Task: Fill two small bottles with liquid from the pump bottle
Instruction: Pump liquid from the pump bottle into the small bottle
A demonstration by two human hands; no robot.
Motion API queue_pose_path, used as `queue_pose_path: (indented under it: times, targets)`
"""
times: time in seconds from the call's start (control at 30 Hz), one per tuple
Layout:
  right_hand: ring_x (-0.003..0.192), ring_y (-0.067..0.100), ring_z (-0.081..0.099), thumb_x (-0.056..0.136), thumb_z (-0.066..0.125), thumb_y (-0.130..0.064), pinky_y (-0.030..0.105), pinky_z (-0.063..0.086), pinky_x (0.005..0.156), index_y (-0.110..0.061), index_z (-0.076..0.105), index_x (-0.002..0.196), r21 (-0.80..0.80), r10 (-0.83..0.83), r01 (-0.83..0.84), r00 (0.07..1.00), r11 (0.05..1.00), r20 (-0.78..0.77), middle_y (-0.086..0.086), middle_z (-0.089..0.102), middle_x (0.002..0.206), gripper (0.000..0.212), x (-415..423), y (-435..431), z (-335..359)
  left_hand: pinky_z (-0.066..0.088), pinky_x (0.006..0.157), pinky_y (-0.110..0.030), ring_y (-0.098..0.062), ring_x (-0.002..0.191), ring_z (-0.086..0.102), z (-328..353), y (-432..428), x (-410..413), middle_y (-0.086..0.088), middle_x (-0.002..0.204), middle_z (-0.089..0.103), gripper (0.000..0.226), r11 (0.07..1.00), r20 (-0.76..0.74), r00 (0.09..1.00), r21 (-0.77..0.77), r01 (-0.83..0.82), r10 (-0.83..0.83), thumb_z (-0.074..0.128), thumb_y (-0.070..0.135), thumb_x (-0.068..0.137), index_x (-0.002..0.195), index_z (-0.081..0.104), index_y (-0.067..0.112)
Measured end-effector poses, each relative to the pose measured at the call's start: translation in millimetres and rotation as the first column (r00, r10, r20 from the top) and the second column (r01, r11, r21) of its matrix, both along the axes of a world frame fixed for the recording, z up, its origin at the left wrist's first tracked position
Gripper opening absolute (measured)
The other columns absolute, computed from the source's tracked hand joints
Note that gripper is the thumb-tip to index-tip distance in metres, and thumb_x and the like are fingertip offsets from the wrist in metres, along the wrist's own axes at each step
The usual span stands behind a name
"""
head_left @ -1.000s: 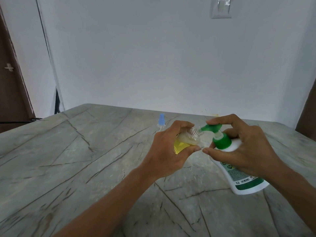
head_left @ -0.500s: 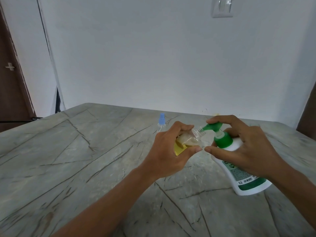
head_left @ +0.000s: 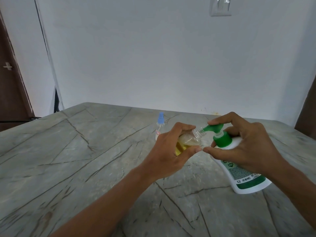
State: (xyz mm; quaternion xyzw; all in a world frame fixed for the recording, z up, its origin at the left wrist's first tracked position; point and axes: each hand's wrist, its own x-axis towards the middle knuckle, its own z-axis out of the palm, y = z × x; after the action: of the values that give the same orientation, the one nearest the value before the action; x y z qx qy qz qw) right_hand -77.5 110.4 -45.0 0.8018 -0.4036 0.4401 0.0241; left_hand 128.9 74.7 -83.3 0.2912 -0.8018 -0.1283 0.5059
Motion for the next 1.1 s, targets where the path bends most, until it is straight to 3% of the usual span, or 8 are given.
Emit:
queue_pose_path:
  times: [0.17, 0.4, 0.73, 0.9, 1.1]
  targets:
    - [0.065, -0.003, 0.068, 0.064, 0.084, -0.044, 0.014, 0.054, 0.059, -0.034, 0.055, 0.115, -0.026, 0.002, -0.003, 0.999, 1.000, -0.033, -0.018, 0.072, 0.076, 0.060, -0.7, -1.1, -1.0, 0.056, 0.074, -0.021, -0.002, 0.097, 0.064, 0.9, -1.4, -0.8, 0.011, 0.112, 0.064, 0.051, 1.000, -0.021, 1.000, 0.017, -0.011, 0.011, 0.074, 0.040, 0.080, 0.122, 0.050, 0.024]
    - [0.066, -0.005, 0.066, 0.065, 0.081, -0.047, 0.002, 0.045, 0.059, -0.040, 0.045, 0.126, -0.015, 0.022, -0.023, 0.999, 1.000, -0.041, -0.020, 0.071, 0.074, 0.071, -0.4, -1.6, -1.2, 0.055, 0.072, -0.015, 0.004, 0.092, 0.064, 3.7, -0.9, 0.1, 0.019, 0.102, 0.066, 0.053, 0.999, -0.076, 0.997, 0.040, -0.028, 0.031, 0.081, 0.042, 0.070, 0.116, 0.060, 0.025]
    - [0.069, -0.004, 0.069, 0.061, 0.087, -0.038, 0.007, 0.051, 0.063, -0.038, 0.054, 0.114, -0.021, 0.037, -0.037, 0.999, 0.999, 0.020, -0.017, 0.072, 0.078, 0.063, -0.6, -2.6, -1.7, 0.051, 0.065, -0.010, 0.001, 0.084, 0.064, 3.7, -0.6, -0.4, 0.018, 0.096, 0.066, 0.045, 0.999, -0.044, 0.998, 0.010, -0.054, 0.054, 0.075, 0.042, 0.077, 0.115, 0.064, 0.022]
    - [0.064, -0.005, 0.068, 0.061, 0.081, -0.044, 0.006, 0.049, 0.057, -0.041, 0.055, 0.104, -0.017, 0.028, -0.027, 0.998, 0.999, 0.050, -0.016, 0.072, 0.075, 0.050, 0.4, -2.3, -0.9, 0.050, 0.061, -0.012, -0.003, 0.080, 0.064, 2.3, -1.1, -1.1, 0.013, 0.093, 0.069, 0.042, 0.999, -0.008, 0.999, 0.000, -0.046, 0.046, 0.073, 0.043, 0.078, 0.114, 0.064, 0.022]
    - [0.067, -0.006, 0.067, 0.064, 0.077, -0.047, 0.004, 0.048, 0.058, -0.043, 0.052, 0.109, -0.025, 0.034, -0.033, 0.999, 0.999, 0.037, -0.020, 0.070, 0.076, 0.052, 0.9, -3.0, -1.6, 0.043, 0.060, -0.005, 0.004, 0.077, 0.061, 2.7, -1.2, -2.0, 0.019, 0.090, 0.065, 0.041, 0.998, 0.002, 0.998, -0.007, -0.056, 0.056, 0.072, 0.041, 0.080, 0.114, 0.063, 0.022]
